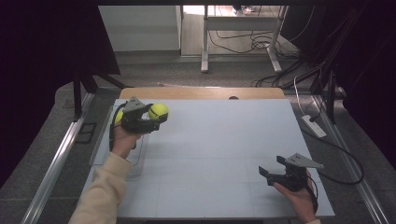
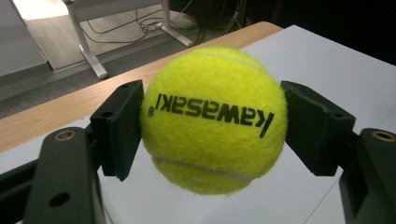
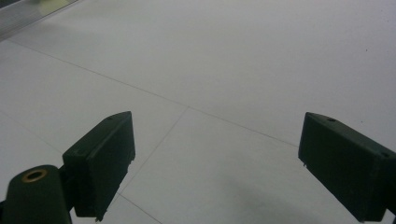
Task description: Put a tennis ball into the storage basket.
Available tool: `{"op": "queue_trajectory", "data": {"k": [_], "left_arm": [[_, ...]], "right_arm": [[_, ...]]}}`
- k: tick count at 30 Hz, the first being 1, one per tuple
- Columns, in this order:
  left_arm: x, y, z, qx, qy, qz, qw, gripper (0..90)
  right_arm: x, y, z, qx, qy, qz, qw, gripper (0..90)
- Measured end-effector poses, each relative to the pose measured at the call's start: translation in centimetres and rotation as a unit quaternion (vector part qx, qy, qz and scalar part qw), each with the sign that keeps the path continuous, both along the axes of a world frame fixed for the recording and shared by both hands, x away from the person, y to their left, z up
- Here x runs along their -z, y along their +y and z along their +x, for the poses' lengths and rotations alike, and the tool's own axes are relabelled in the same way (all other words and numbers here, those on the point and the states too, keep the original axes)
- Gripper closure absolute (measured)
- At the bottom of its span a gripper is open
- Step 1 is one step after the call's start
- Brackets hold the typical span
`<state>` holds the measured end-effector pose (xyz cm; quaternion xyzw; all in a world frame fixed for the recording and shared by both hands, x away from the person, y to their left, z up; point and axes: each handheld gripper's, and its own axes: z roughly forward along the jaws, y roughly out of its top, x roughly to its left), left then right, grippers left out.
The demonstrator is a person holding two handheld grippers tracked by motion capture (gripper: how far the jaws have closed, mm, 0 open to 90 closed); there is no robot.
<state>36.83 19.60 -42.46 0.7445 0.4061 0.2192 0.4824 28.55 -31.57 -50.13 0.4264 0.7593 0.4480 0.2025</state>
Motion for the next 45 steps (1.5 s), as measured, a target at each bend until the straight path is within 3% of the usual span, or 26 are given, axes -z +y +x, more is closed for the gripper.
{"op": "queue_trajectory", "data": {"k": [21, 45], "left_arm": [[0.6, 2.8, -0.9, -0.025, 0.003, 0.000, 0.9997, 26.7], [0.7, 4.8, -1.2, -0.049, 0.006, 0.000, 0.9988, 26.7]], "right_arm": [[0.0, 0.2, 0.0, -0.001, 0.000, 0.001, 1.0000, 10.9], [0.0, 0.3, 0.0, -0.001, 0.002, -0.001, 1.0000, 10.9]]}}
